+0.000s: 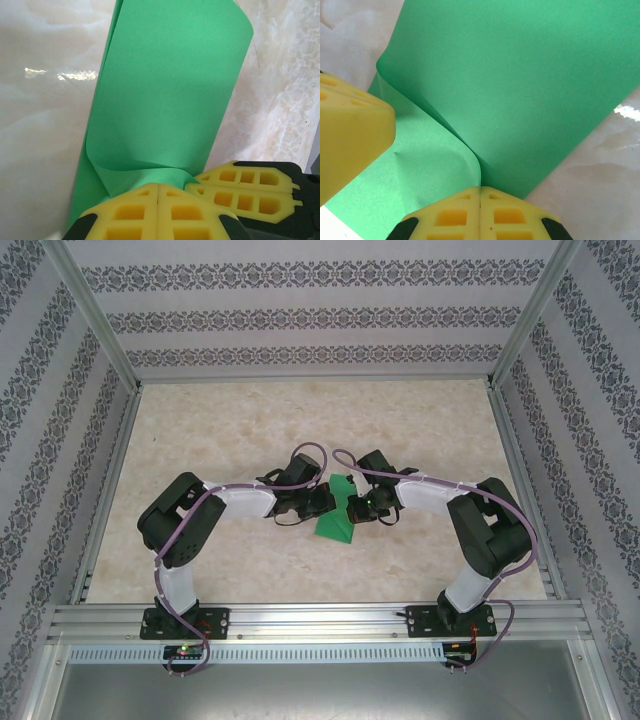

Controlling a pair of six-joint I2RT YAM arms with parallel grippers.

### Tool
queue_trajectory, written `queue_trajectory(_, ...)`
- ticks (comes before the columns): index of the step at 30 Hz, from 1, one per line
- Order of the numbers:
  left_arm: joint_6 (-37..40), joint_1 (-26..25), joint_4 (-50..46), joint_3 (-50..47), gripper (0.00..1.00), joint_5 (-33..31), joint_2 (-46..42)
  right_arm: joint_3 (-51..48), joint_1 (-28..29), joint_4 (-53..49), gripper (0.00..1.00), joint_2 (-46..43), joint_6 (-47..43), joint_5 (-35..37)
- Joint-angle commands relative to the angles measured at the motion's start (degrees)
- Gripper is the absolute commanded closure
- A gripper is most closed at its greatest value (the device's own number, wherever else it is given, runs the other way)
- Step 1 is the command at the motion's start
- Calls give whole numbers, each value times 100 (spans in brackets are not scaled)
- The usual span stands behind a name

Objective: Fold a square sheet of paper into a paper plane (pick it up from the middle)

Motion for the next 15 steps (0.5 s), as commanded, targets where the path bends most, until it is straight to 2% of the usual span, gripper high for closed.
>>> queue_trajectory(1,154,30,-7,66,95,-138,-8,-59,13,-106,97,226,-47,204)
queue_trajectory(9,189,49,-281,6,97,-321,340,-50,13,-113,97,261,-42,201)
queue_trajectory(15,150,58,-613,18,97,-568,170,-48,11,-112,97,270,-42,197)
